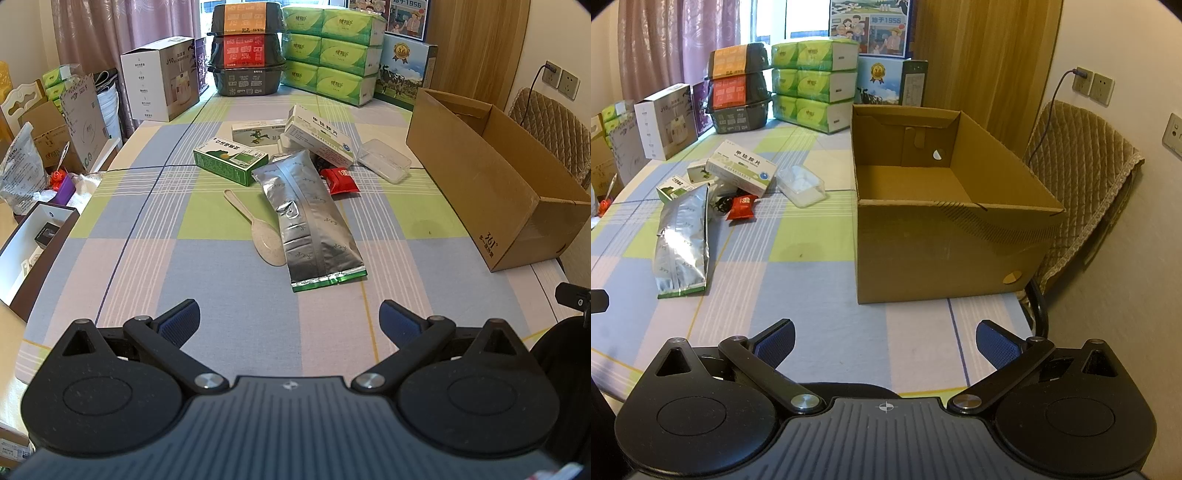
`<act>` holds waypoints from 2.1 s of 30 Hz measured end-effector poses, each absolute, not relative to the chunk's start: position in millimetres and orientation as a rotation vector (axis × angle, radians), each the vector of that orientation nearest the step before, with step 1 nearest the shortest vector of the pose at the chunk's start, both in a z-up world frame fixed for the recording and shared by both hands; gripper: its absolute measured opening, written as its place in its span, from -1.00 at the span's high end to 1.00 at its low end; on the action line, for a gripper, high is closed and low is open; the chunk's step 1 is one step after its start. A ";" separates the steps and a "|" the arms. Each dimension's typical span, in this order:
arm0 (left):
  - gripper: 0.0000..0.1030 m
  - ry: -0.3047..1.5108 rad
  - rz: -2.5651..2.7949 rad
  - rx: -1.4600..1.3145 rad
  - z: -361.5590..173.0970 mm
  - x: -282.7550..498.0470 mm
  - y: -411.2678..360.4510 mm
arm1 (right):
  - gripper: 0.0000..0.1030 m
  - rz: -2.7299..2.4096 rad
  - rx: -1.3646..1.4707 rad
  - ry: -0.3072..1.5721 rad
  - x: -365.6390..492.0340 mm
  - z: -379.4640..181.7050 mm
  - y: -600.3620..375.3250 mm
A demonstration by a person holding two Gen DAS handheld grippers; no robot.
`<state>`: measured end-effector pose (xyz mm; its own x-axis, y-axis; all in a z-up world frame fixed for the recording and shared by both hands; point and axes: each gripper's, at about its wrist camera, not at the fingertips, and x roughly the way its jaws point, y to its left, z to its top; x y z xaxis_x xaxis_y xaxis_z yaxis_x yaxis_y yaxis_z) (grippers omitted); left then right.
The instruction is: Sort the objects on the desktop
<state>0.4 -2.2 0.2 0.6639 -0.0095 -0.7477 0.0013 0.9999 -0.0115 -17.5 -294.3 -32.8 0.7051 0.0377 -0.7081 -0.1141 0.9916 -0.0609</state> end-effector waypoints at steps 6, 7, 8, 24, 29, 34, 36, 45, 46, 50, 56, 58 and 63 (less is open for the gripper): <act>-0.97 0.846 -0.006 -0.011 -0.3 0.4 -2.9 | -0.97 0.084 -0.109 0.785 -17.6 -32.6 -293.7; -0.97 0.846 -0.006 -0.012 -0.4 0.5 -3.1 | -0.97 0.083 -0.114 0.786 -16.6 -33.0 -294.1; -0.97 0.847 -0.007 -0.014 -2.2 0.0 -3.6 | -0.97 0.081 -0.119 0.786 -17.4 -32.4 -291.8; -0.97 0.855 -0.008 -0.037 -3.7 -0.1 1.3 | -0.97 0.076 -0.153 0.776 -18.3 -33.3 -285.5; -0.97 0.857 -0.002 -0.056 -2.7 -0.6 5.1 | -0.97 0.100 -0.181 0.762 -20.8 -31.2 -278.9; -0.97 0.851 0.017 -0.022 -1.0 -2.1 6.4 | -0.97 0.148 -0.270 0.715 -28.3 -26.0 -261.1; -0.97 0.853 0.031 0.019 0.2 -2.3 7.9 | -0.97 0.185 -0.271 0.693 -32.0 -22.1 -253.1; -0.97 0.844 0.061 0.001 22.8 6.1 41.1 | -0.97 0.363 -0.110 0.709 -31.0 -21.3 -221.0; -0.97 0.842 0.070 0.011 24.3 7.9 43.5 | -0.97 0.374 -0.105 0.711 -29.7 -21.3 -218.3; -0.97 0.842 0.089 0.014 24.9 19.9 58.9 | -0.97 0.414 -0.088 0.723 -18.4 -28.6 -199.2; -0.97 0.861 0.089 -0.001 6.4 46.9 79.9 | -0.97 0.461 -0.073 0.741 13.7 -46.3 -170.7; -0.97 0.866 0.081 -0.003 -1.4 60.0 85.4 | -0.96 0.478 -0.067 0.740 26.6 -52.6 -161.1; -0.97 0.879 0.059 0.016 -21.8 92.0 94.3 | -0.96 0.525 -0.082 0.758 57.6 -73.2 -139.8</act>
